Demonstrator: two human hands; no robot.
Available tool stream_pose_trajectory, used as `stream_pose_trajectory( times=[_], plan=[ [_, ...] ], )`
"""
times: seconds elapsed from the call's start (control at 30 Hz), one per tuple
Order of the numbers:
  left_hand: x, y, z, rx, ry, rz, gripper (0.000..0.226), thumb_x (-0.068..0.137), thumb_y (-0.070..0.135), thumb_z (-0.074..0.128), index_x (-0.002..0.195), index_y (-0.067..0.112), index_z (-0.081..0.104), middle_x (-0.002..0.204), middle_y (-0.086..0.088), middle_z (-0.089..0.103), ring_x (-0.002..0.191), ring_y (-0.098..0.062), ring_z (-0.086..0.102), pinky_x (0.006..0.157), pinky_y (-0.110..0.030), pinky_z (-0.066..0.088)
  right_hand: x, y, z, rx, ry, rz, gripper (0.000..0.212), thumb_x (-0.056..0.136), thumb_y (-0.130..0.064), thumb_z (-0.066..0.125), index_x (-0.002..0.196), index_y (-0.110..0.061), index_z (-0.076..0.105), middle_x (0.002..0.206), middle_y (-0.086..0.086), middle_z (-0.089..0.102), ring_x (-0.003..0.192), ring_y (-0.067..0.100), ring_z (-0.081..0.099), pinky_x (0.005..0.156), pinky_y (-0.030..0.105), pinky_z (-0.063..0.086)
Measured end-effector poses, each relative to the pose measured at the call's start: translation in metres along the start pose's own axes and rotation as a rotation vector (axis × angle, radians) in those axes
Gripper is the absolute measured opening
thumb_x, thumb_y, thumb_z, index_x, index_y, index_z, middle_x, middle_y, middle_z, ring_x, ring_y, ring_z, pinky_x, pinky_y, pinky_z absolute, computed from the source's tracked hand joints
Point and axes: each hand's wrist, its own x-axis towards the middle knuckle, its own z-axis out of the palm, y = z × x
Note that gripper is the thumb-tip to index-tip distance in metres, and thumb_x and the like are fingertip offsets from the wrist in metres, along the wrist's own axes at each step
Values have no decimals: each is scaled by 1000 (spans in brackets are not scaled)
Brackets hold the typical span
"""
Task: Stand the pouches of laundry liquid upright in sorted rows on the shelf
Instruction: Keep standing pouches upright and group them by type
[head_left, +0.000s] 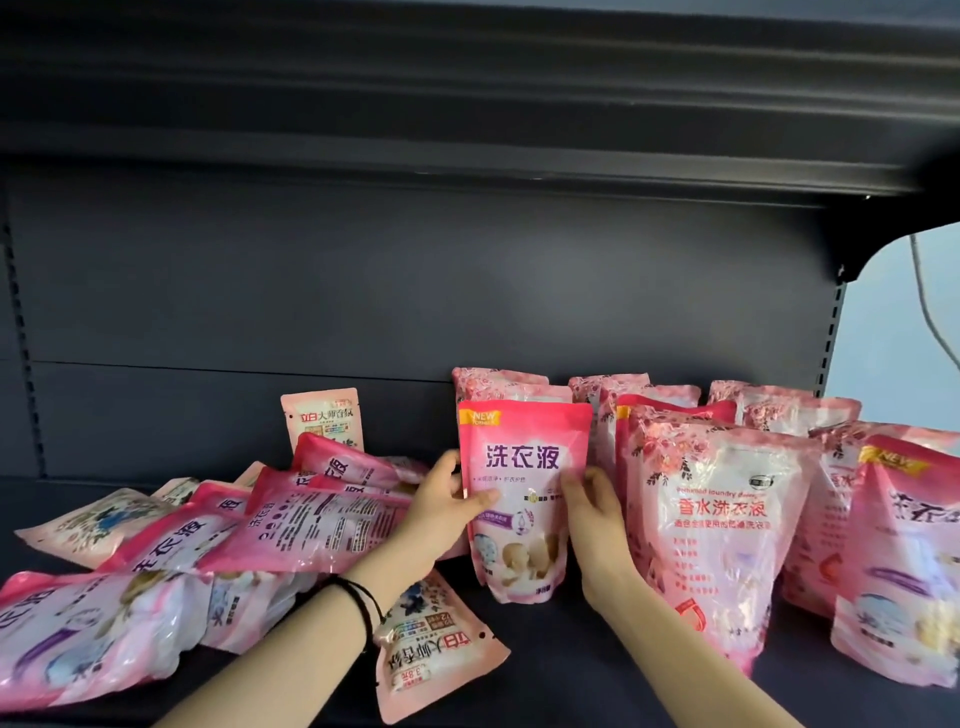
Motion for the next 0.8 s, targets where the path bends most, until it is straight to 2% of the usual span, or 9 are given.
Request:
stream_pose_trajectory(
  times=[0.07,0.17,0.27,0.37,0.43,0.57,0.67,0.73,0.8],
  plan=[
    [0,-1,-1,44,-48,-25,43,81,8,72,112,25,48,106,9,63,90,-3,61,64,-15,52,6,-9,1,36,27,-32,21,101,-31,43,109,-18,57,103,-2,68,100,16,63,89,35,50],
    [0,-8,0,67,-116,-39,56,72,3,78,115,26,51,117,3,66,107,-12,62,90,-35,54,10,-23,6,126,81,-31,22,104,-20,34,102,-19,56,90,-6,65,87,9,63,75,22,49],
    [0,-9,4,77,-55,-3,55,70,0,79,110,28,52,115,-1,67,106,-15,64,93,-41,53,15,-23,10,94,109,-19,26,105,-24,31,101,-20,56,92,-2,65,92,15,63,81,26,50],
    [0,-12,5,91,-35,10,52,72,2,78,109,27,52,114,0,67,106,-15,64,94,-43,52,17,-13,7,-12,94,-37,28,103,-29,34,123,-17,51,108,3,65,105,21,62,92,36,51],
    [-2,-13,3,134,-54,13,50,72,7,79,108,28,53,116,1,66,108,-14,63,95,-42,51,10,-13,3,-170,50,-159,30,100,-19,43,130,-16,42,116,7,60,107,21,60,89,36,52],
    [-8,8,-11,308,-94,22,54,76,18,77,123,20,51,120,0,64,102,-12,64,92,-35,53,-8,-28,-6,-526,-16,-583,65,85,3,56,143,-10,29,150,8,22,140,21,23,116,37,27],
    [-19,36,-34,554,-99,61,60,81,34,71,134,22,44,122,3,60,103,-10,62,92,-30,51,-12,-49,-21,-922,-82,-780,34,87,-10,56,121,-13,53,128,2,48,120,20,47,92,32,48],
    [-32,53,-56,825,-107,151,43,84,41,66,122,27,52,114,7,62,96,-6,61,89,-29,52,-13,-64,-30,-1081,-223,-732,13,90,-18,52,99,-17,61,98,-3,61,90,20,64,70,35,55],
    [-46,64,-77,1201,-137,228,30,84,51,60,106,29,58,102,11,62,89,-6,60,82,-32,53,-14,-75,-33,-1239,-387,-643,10,90,-27,52,94,-23,60,88,-7,64,79,19,66,69,37,57]
  ],
)
